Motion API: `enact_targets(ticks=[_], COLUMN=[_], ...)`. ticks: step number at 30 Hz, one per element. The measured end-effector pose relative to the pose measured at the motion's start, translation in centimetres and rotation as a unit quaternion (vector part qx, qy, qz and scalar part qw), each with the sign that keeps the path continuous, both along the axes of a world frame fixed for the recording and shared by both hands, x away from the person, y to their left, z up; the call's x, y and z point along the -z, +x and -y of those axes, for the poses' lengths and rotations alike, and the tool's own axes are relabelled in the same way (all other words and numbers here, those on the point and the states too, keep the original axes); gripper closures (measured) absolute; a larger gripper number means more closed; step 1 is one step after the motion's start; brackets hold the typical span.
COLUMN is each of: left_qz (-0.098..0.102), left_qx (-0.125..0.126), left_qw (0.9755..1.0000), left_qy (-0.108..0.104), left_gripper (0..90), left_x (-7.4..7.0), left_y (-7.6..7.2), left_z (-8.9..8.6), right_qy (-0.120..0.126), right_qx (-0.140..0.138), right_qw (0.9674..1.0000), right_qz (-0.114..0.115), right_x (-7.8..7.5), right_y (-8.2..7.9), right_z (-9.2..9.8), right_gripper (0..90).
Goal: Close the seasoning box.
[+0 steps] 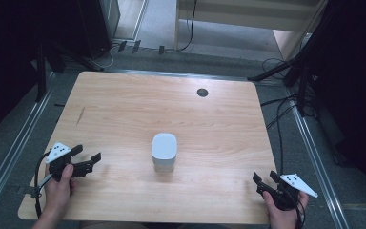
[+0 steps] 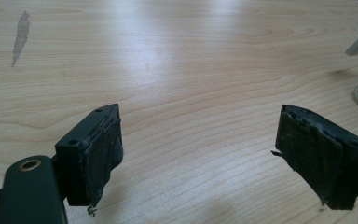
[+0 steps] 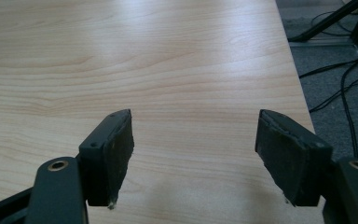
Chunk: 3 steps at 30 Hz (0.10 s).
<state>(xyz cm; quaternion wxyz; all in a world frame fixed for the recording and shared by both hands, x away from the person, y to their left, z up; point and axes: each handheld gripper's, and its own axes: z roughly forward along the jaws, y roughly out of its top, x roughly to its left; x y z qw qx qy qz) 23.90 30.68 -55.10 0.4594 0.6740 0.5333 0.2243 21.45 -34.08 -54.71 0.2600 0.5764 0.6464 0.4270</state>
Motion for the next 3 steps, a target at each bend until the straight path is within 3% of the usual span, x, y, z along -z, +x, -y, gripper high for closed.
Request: enact_targets(ticks=[3], left_qz=[-0.001], left_qx=[-0.001], left_qw=[1.0000], left_qy=[-0.001], left_gripper=[14.6], left_x=[0.03], left_y=[0.06], left_z=[0.06], right_qy=[-0.008], right_qx=[0.002], right_qw=[1.0000], right_qz=[-0.002], right_x=[-0.02], right_y=[0.09], right_z=[-0.16], right_gripper=[28.0])
